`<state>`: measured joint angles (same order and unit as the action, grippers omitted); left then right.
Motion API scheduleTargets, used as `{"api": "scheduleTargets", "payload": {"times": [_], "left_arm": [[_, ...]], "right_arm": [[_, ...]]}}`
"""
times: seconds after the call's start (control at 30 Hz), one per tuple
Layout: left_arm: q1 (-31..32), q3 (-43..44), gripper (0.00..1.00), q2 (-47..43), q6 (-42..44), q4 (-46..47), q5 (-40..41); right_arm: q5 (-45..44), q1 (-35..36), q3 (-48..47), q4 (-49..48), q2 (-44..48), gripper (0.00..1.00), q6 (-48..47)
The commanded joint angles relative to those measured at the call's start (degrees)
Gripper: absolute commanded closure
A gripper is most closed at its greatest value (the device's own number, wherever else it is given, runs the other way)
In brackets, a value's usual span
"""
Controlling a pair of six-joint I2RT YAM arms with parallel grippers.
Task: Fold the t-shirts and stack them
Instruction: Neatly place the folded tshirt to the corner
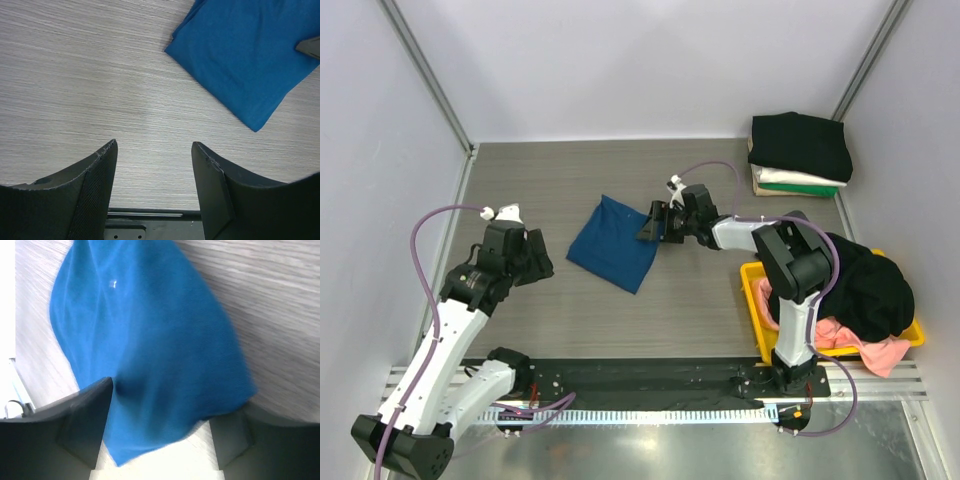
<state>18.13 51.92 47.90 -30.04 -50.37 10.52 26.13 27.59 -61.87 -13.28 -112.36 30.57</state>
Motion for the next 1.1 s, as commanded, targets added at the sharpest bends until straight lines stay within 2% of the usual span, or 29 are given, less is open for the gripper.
{"api": "scheduleTargets", "payload": {"times": [0.0,0.1,0.13,0.2,0.23,0.37,0.43,0.57,0.6,0.67,0.7,0.83,1.07], "left_arm": [[-0.03,-0.15,0.37,-0.97,-0.19,2.21,0.82],[-0.02,-0.15,0.37,-0.97,-0.19,2.29,0.9],[-0.02,-0.15,0.37,-1.05,-0.19,2.29,0.99],[-0.11,-0.15,0.37,-1.05,-0.19,2.29,0.99],[-0.03,-0.15,0.37,-1.14,-0.19,2.21,0.99],[-0.11,-0.42,0.37,-2.02,-0.45,2.47,0.9],[-0.02,-0.42,0.37,-2.02,-0.54,2.56,0.73],[-0.11,-0.59,0.37,-2.11,-0.46,2.99,-0.32],[-0.03,-0.59,0.38,-2.11,-0.46,3.0,-0.59],[-0.11,-0.68,0.37,-2.2,-0.28,3.0,-1.21],[-0.03,-0.59,0.37,-2.2,-0.28,3.08,-1.38],[-0.03,-0.77,0.37,-2.55,-0.11,3.52,-2.26],[-0.11,-1.12,0.37,-2.99,0.16,3.87,-3.4]], "right_arm": [[-0.82,0.27,2.63,5.02,-3.66,0.37,1.51],[-0.38,0.09,2.37,2.92,-4.88,0.65,2.74],[0.58,0.09,2.02,2.65,-5.33,0.83,3.0],[1.73,-0.17,0.62,2.9,-6.2,0.96,2.92],[2.08,-0.43,-0.18,3.95,-6.21,0.99,1.79],[1.12,-1.49,-3.87,12.64,-3.67,0.99,-4.54],[-0.19,-2.1,-7.03,21.07,-1.48,0.99,-8.22],[-8.18,-2.72,-11.43,32.42,3.35,0.99,-17.18],[-12.46,-2.72,-12.57,35.48,4.24,0.99,-18.16],[-17.84,-2.72,-13.36,37.79,6.7,0.99,-20.01],[-24.13,-2.72,-13.37,39.1,7.58,0.99,-21.67],[-33.75,-3.25,-12.4,40.7,10.92,0.99,-28.09],[-36.67,-6.06,-11.87,41.05,15.15,0.99,-38.82]]}}
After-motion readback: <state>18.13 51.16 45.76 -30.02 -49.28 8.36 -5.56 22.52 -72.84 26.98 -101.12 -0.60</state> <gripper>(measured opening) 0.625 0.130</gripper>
